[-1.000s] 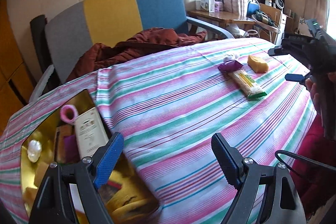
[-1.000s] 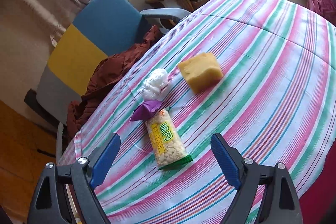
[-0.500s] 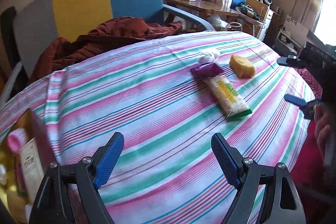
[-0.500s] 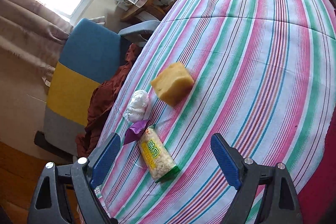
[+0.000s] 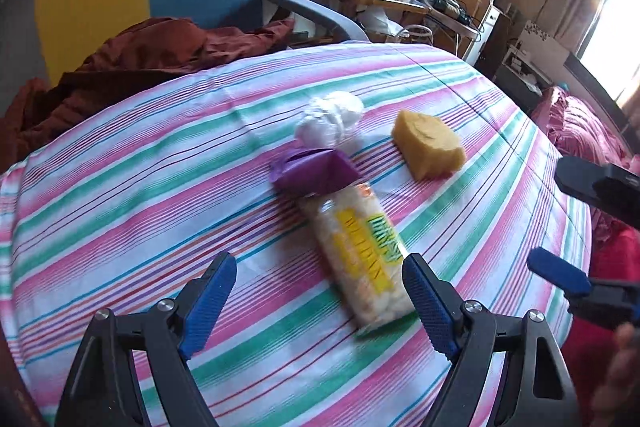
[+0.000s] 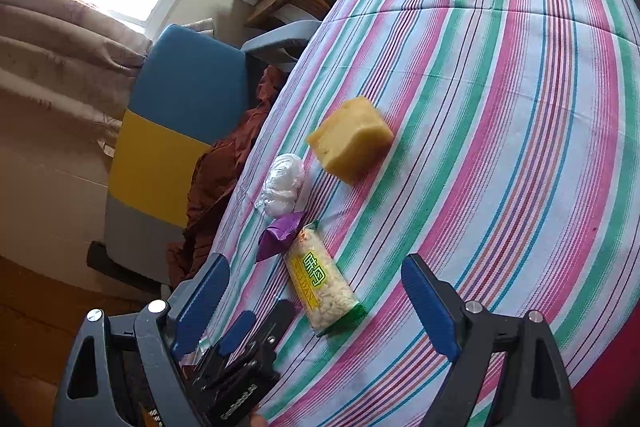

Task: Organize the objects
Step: 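Move both tools toward the WEIDAN rice packet and small yellow sponge, then close the left gripper on the WEIDAN rice packet and lift it, then close the right gripper on the small yellow sponge and lift it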

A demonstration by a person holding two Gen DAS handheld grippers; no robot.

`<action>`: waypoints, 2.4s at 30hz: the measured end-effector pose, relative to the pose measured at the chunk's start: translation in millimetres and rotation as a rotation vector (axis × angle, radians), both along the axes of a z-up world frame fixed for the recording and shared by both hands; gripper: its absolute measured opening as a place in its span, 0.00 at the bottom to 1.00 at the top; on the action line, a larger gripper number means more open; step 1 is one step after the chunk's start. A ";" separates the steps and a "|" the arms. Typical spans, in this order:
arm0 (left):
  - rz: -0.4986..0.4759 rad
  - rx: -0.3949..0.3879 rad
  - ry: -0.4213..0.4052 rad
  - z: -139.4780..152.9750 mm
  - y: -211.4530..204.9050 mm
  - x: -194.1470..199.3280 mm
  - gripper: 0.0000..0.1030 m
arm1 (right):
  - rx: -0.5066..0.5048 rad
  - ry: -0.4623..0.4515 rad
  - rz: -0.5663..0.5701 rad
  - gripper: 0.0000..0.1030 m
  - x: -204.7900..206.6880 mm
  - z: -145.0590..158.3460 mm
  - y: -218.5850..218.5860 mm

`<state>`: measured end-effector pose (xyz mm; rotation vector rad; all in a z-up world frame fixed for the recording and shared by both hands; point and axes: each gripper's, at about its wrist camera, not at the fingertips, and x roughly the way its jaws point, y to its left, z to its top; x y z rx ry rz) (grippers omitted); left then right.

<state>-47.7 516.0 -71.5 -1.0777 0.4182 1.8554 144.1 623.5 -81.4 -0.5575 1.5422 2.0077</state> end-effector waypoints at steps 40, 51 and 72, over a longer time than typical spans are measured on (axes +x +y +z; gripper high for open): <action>0.074 0.056 0.104 -33.8 -140.2 33.9 0.47 | 0.072 -0.268 0.255 0.87 -50.3 -14.7 -25.3; 0.075 0.083 0.090 -34.4 -144.5 32.2 0.48 | 0.154 -0.371 0.360 0.87 -69.3 -14.3 -41.5; 0.076 0.101 0.067 -34.2 -146.5 30.3 0.48 | 0.164 -0.432 0.402 0.87 -74.2 -14.1 -50.5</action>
